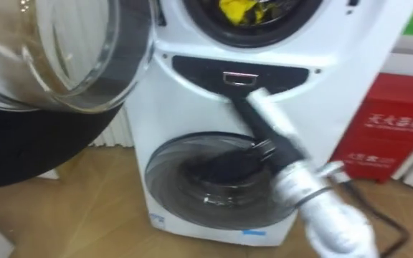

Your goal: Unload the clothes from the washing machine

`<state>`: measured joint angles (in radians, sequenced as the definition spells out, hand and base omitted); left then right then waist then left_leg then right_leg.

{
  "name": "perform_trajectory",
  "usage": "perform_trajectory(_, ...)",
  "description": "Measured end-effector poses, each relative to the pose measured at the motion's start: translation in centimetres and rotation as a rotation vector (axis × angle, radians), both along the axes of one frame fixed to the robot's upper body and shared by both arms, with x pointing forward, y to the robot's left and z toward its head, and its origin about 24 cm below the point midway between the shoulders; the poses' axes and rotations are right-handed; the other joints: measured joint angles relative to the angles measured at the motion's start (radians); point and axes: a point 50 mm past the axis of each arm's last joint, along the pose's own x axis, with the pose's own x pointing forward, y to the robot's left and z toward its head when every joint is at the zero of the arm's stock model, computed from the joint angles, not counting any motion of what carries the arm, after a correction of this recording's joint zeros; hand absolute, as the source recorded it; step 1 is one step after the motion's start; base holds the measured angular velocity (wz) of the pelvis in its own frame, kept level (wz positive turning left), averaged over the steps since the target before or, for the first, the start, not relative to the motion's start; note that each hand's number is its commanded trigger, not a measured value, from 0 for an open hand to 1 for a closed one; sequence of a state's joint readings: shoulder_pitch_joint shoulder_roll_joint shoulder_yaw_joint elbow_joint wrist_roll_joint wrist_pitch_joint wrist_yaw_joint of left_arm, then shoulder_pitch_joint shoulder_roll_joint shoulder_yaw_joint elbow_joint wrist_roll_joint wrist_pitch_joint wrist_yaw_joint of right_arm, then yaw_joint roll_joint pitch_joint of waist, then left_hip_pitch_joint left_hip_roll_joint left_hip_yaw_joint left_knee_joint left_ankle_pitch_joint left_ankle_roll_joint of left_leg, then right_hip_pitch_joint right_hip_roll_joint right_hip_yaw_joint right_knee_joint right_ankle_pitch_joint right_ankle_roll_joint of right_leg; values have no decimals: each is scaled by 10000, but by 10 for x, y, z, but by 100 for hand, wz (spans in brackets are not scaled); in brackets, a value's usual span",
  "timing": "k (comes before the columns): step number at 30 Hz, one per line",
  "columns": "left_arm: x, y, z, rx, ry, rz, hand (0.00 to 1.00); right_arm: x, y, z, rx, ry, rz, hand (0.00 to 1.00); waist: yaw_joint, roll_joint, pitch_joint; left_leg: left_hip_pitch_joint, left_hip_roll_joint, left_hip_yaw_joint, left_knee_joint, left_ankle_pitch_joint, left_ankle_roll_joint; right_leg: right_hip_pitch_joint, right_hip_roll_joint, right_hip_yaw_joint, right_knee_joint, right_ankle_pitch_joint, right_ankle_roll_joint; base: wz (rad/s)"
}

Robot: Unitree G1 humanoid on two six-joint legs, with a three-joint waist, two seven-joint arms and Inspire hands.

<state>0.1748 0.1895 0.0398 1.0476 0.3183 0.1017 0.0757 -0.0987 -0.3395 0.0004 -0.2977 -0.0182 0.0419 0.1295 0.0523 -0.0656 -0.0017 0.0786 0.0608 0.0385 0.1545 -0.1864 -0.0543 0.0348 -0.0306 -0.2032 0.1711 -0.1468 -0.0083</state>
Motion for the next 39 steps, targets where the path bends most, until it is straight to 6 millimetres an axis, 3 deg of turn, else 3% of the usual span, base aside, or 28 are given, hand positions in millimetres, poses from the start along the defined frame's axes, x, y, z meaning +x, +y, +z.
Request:
perform_trajectory(2,-3,1,0,18,59,45,0,0,-10,4,-115,-215,-620,0,-36,-105,-24,73,-5,151,-12,-1,1,7,1,122,0,22,19,-20)
perform_trajectory(7,-7,2,0,4,157,162,0,2,-22,8,-47,-540,-1507,0,-95,-278,12,205,-10,161,-34,-3,4,27,-1,148,28,52,23,-6)
perform_trajectory(11,-9,1,-1,-132,235,188,0,11,-22,19,-134,-1023,-1691,0,-106,-241,88,199,-5,167,-34,-5,7,14,-3,154,45,53,22,0)
perform_trajectory(20,-13,5,-1,-178,344,612,0,27,-18,45,-378,-1847,-1849,0,144,-259,75,185,-10,174,-26,-8,10,6,1,135,16,50,25,0)
perform_trajectory(31,-9,4,0,-81,200,449,0,38,-22,39,337,-1317,-1792,0,343,-276,69,177,-5,152,-28,-10,12,1,-1,119,50,51,24,0)
perform_trajectory(39,-13,4,-1,35,316,441,0,40,-20,34,1395,-1032,-1600,0,727,-401,51,193,-6,133,-19,-10,13,9,-8,94,107,50,26,0)
